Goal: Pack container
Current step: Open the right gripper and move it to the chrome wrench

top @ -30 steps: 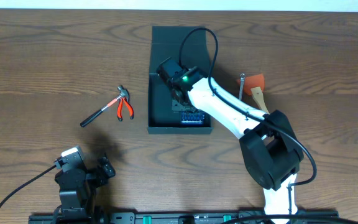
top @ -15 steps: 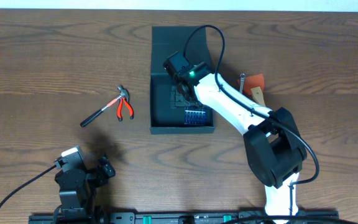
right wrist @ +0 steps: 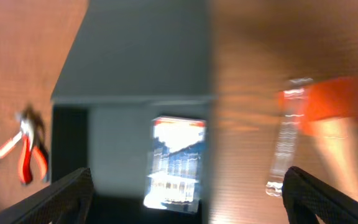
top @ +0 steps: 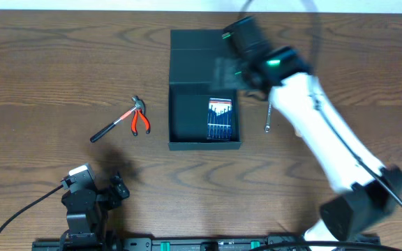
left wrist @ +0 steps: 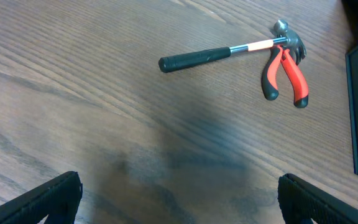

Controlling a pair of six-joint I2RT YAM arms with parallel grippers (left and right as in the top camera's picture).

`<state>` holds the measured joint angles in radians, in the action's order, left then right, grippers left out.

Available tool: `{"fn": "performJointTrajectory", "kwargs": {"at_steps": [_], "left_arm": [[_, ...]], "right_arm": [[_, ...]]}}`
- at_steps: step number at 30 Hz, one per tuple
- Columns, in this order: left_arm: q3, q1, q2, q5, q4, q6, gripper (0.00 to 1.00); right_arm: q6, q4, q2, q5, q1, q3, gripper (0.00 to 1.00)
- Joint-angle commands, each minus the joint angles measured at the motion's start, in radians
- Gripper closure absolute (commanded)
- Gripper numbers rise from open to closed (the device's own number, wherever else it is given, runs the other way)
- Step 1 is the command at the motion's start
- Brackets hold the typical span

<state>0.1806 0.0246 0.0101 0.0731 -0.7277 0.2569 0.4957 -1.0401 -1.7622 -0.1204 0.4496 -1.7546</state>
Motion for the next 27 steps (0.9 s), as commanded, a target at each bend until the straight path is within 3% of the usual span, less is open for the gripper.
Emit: {"fn": "performJointTrajectory", "kwargs": {"at_steps": [1,9,17,27], "left_arm": [[-0.016,0.005,-0.006,-0.010,-0.003,-0.017,0.01],[-0.016,0.005,-0.006,-0.010,-0.003,-0.017,0.01],[-0.016,0.005,-0.006,-0.010,-0.003,-0.017,0.01],[-0.016,0.005,-0.006,-0.010,-0.003,-0.017,0.01]], "right_arm": [[-0.036,-0.049,0.029,-0.039,-0.107,-0.002,0.10],[-0.029,-0.011,0.019,-0.035,-0.215,0.192,0.13],[-0.025,0.255,0.014,0.017,-0.214,0.458,0.28],[0.005,0.578,0.002,0.011,-0.216,0.665,0.37]]}}
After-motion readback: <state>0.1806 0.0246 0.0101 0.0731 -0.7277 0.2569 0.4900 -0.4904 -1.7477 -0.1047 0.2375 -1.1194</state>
